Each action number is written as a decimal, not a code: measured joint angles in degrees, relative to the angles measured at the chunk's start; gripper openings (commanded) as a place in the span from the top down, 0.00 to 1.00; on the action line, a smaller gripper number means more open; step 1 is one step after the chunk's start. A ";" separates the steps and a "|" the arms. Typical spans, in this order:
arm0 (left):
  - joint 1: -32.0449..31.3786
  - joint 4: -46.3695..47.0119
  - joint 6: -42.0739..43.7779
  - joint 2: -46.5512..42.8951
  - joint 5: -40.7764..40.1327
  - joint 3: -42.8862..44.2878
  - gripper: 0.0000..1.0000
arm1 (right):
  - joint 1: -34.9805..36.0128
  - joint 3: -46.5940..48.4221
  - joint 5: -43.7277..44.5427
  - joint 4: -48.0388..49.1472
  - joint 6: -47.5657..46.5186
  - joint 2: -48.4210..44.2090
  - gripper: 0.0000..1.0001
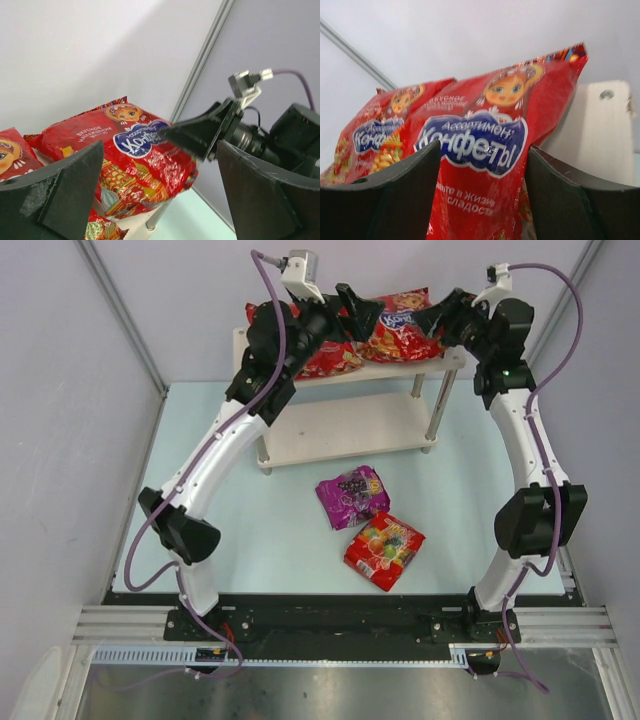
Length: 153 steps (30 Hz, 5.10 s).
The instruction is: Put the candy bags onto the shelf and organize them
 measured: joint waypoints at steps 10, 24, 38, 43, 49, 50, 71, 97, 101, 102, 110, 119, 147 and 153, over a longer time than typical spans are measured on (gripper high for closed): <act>2.38 -1.42 0.52 -4.22 -0.04 -3.06 0.00 | -1.03 28.41 0.87 -9.84 -2.99 11.52 0.25; 6.23 -2.80 1.73 -4.81 -0.66 -4.98 0.02 | 1.25 28.46 2.14 -13.25 -10.29 15.08 0.63; 9.05 -3.15 5.33 -4.07 -4.55 -13.03 0.14 | 8.68 17.94 8.17 -5.97 -15.47 14.43 0.65; 9.31 -1.73 6.32 -3.54 -5.49 -16.90 0.23 | 10.14 9.51 14.27 -0.57 -15.67 9.94 0.65; 9.73 1.99 6.95 -3.80 -5.57 -19.41 0.31 | 11.02 6.82 17.75 2.25 -15.45 8.96 0.64; 9.84 2.64 6.97 -4.09 -5.44 -20.06 0.31 | 11.04 6.73 17.86 2.36 -15.41 8.94 0.64; 12.07 5.90 6.88 -8.04 2.01 -25.77 0.05 | 12.35 5.66 18.62 2.21 -13.92 7.93 0.59; 12.13 11.93 -0.52 -56.41 2.40 -58.93 0.05 | 14.69 -35.82 24.52 7.19 -11.82 -38.99 0.32; 11.32 13.11 -5.20 -66.71 0.81 -74.82 0.08 | 20.06 -48.06 27.82 6.99 -9.90 -46.66 0.33; 10.99 13.05 -6.47 -68.19 0.31 -79.34 0.08 | 20.81 -51.67 28.59 7.06 -8.90 -48.02 0.33; 9.84 11.89 -14.16 -70.16 -1.66 -102.49 0.09 | 21.46 -69.05 29.42 2.16 -0.90 -45.24 0.17; 9.01 28.20 -20.61 -49.00 -0.04 -109.66 0.11 | 17.84 -69.64 17.38 9.90 3.87 -24.04 0.15; 5.95 25.81 -18.43 -54.34 -0.98 -108.96 0.24 | 14.49 -69.70 2.01 21.51 6.08 -11.80 1.00; 5.95 23.28 -17.44 -57.94 -1.07 -108.87 0.28 | 16.85 -70.82 4.02 16.98 0.55 -21.40 1.00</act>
